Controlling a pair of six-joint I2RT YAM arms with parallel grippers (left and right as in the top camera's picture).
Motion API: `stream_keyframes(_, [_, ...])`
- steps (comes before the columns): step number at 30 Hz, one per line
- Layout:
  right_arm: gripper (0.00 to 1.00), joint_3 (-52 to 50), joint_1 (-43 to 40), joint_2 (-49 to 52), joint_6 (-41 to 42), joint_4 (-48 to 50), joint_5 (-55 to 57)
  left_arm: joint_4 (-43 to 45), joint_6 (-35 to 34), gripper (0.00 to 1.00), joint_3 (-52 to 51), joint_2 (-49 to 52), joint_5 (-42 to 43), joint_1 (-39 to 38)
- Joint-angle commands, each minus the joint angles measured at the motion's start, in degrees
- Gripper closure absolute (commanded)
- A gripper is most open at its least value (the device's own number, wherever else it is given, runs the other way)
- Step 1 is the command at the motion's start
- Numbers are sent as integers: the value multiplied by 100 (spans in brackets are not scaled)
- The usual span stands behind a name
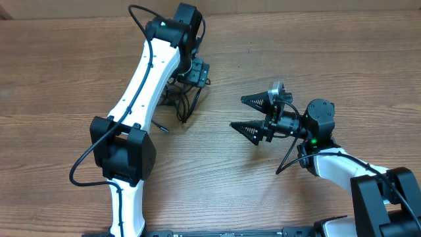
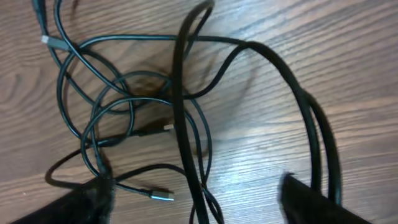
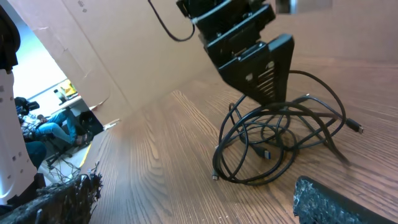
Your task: Untangle cables
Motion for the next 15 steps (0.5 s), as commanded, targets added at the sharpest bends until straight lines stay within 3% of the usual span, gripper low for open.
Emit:
stream_keyframes(1, [0, 48, -11, -52, 2, 7, 57, 48, -50, 32, -50, -114, 72, 7])
stream_keyframes(2, [0, 48, -11, -52, 2, 7, 57, 61, -48, 39, -50, -114, 70, 7])
stream_keyframes(5, [0, 48, -11, -52, 2, 7, 57, 59, -50, 40, -50, -114, 72, 4])
stream_keyframes(7, [0, 48, -11, -52, 2, 7, 57, 50, -50, 47, -50, -114, 72, 4])
stream_keyframes(9, [0, 48, -11, -52, 2, 7, 57, 44, -50, 61, -52, -114, 70, 7])
stream_keyframes(14, [0, 48, -11, -52, 4, 7, 57, 17, -50, 83, -50, -114, 70, 2])
stream_keyframes(15, [0, 48, -11, -52, 4, 7, 55, 9, -50, 96, -52, -114, 70, 7])
